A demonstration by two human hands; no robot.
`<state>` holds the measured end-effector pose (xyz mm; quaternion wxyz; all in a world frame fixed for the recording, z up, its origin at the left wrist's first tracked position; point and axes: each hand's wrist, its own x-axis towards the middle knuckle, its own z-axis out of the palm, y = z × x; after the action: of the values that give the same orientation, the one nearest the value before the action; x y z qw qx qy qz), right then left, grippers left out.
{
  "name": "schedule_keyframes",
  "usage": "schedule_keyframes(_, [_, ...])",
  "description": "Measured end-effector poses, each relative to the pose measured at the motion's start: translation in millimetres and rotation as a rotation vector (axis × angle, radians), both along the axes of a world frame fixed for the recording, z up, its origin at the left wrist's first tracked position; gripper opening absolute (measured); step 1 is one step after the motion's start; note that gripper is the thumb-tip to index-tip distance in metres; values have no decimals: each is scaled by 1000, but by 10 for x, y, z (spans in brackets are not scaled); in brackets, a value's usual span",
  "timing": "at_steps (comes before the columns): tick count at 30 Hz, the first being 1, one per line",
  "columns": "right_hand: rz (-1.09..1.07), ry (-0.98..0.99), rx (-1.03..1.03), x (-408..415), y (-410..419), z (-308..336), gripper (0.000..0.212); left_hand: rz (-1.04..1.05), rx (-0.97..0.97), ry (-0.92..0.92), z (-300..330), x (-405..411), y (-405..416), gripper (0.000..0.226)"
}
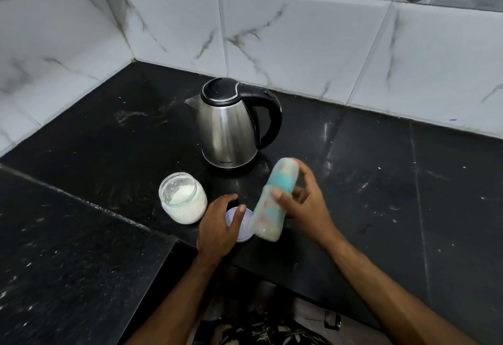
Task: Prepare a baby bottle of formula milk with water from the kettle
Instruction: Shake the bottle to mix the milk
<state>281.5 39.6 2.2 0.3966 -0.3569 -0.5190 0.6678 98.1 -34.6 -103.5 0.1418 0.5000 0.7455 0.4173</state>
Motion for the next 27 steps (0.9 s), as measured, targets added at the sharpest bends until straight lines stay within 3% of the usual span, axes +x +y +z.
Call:
schedule_keyframes(2, [24,-37,51,12,23,16,73,0,-2,1,3,2,-4,59])
schedule_keyframes(5, [-297,157,-59,20,217,154,62,5,-1,-4,19,18,-11,58])
schedule_keyframes(7, [-379,238,-108,14,256,132,57,10,2,-2,22,24,-10,57])
schedule_keyframes(11, [-56,33,-53,-49,-31,-70,80,8,9,1,-4,7,2,58])
schedule_keyframes(13, [57,-56,4,-42,-58,-106,81,6,7,0,-14,4,1,58])
schedule_keyframes(19, [-379,253,-195,-21,203,-12,51,22,3,10,12,25,-3,57])
schedule_keyframes(21, [-253,191,-169,-30,81,-86,60,19,2,14,-6,15,3,57])
schedule_keyframes(24, [67,-60,-47,-9,-70,-189,71,4,-4,11,-31,-9,12,59])
schedule_keyframes(27, [-97,9,-34,36,111,-91,66,9,-1,15,-24,2,5,57])
